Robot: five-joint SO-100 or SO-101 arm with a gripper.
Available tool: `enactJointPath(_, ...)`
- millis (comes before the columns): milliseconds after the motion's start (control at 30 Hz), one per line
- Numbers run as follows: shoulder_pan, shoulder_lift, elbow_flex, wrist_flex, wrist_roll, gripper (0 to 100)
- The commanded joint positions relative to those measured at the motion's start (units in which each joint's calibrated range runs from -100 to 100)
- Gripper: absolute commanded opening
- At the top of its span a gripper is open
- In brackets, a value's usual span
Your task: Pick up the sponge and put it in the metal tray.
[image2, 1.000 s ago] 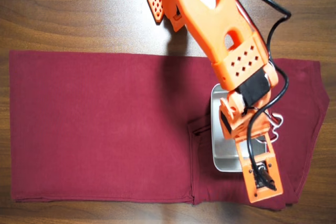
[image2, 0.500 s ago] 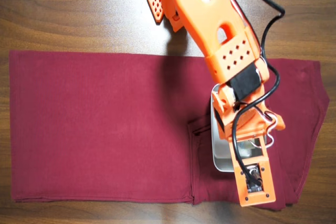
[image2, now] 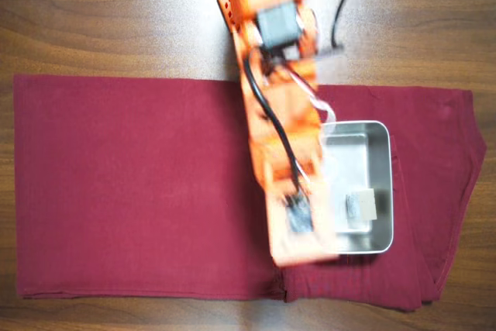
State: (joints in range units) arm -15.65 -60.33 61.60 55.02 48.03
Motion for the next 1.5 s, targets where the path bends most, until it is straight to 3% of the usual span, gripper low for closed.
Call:
enactJointPath(0, 5.2, -17.7, 10.5, 9.2, 0.9, 0)
enactJointPath(267, 9.7, -38.0, 27.7, 21.6, 0.3, 0)
enactJointPath(400, 10.4, -38.0, 33.1, 24.0, 0.0, 0)
enactJointPath(467, 11.1, -38.0, 38.2, 28.7, 0.0, 0)
enactJointPath(567, 10.1, -38.1, 38.4, 44.3, -2.0, 0)
enactJointPath(1467, 10.2, -38.1, 38.4, 44.5, -3.3, 0)
